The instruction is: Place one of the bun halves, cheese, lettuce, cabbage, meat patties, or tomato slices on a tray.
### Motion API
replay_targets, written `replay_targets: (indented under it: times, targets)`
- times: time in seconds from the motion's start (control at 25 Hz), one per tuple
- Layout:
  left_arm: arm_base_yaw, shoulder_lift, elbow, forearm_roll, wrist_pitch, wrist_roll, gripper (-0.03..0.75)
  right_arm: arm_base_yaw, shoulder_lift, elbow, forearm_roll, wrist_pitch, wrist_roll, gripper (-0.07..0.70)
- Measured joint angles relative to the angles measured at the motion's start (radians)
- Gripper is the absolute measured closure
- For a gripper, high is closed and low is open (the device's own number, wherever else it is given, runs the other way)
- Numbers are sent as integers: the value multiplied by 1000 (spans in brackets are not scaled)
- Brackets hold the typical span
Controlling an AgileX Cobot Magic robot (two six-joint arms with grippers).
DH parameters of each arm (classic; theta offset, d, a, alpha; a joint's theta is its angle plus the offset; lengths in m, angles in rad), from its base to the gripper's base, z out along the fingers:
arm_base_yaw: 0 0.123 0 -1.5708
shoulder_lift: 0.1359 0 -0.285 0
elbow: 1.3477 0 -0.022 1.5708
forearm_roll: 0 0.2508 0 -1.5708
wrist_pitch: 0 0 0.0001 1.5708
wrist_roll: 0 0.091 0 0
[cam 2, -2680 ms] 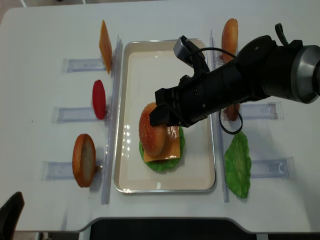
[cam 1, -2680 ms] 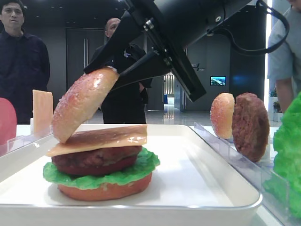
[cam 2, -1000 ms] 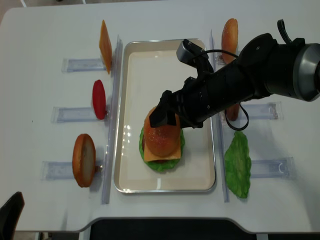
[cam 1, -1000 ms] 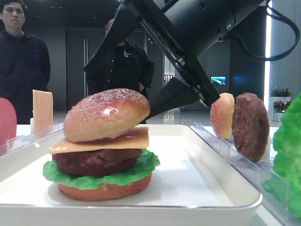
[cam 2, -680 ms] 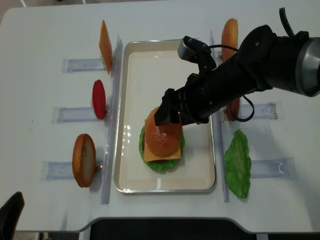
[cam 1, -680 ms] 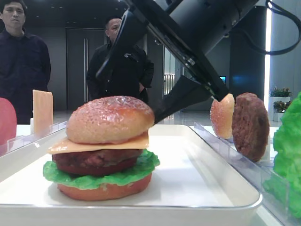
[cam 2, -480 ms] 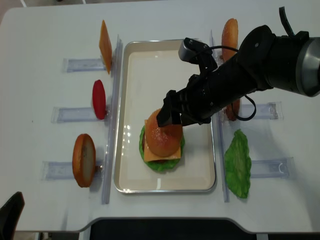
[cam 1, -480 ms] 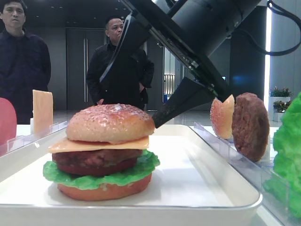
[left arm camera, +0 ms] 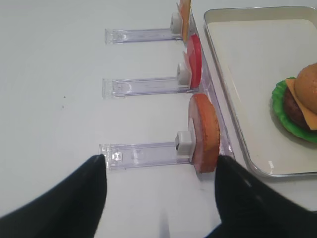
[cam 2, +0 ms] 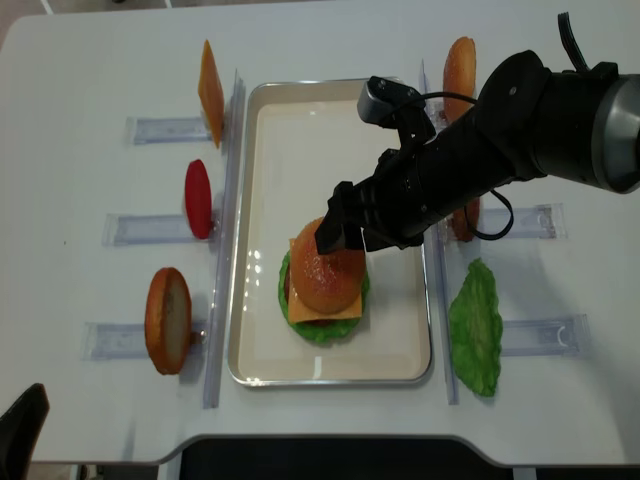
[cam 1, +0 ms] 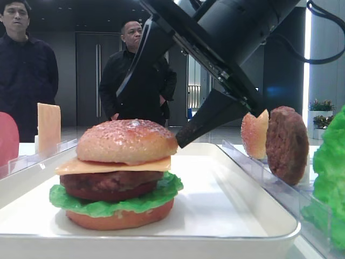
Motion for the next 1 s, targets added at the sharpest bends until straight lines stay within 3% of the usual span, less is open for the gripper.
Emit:
replay_targets:
  times: [0.16, 0.36, 0.64, 0.8, 1.0]
  targets:
    - [0, 0, 0, 0, 0, 0, 198, 0, 0, -26, -75, 7, 60, 82]
    - [0, 0, 0, -1, 0, 0, 198, 0, -8, -95, -264, 50, 228, 82]
    - [0, 0, 0, -1, 0, 0, 198, 0, -63, -168, -422, 99, 375, 82]
    - [0, 0, 0, -1, 0, 0, 198, 0, -107, -243, -569, 164, 510, 82]
    - [0, 0, 0, -1, 0, 0, 198, 0, -141, -347, -797, 302, 688, 82]
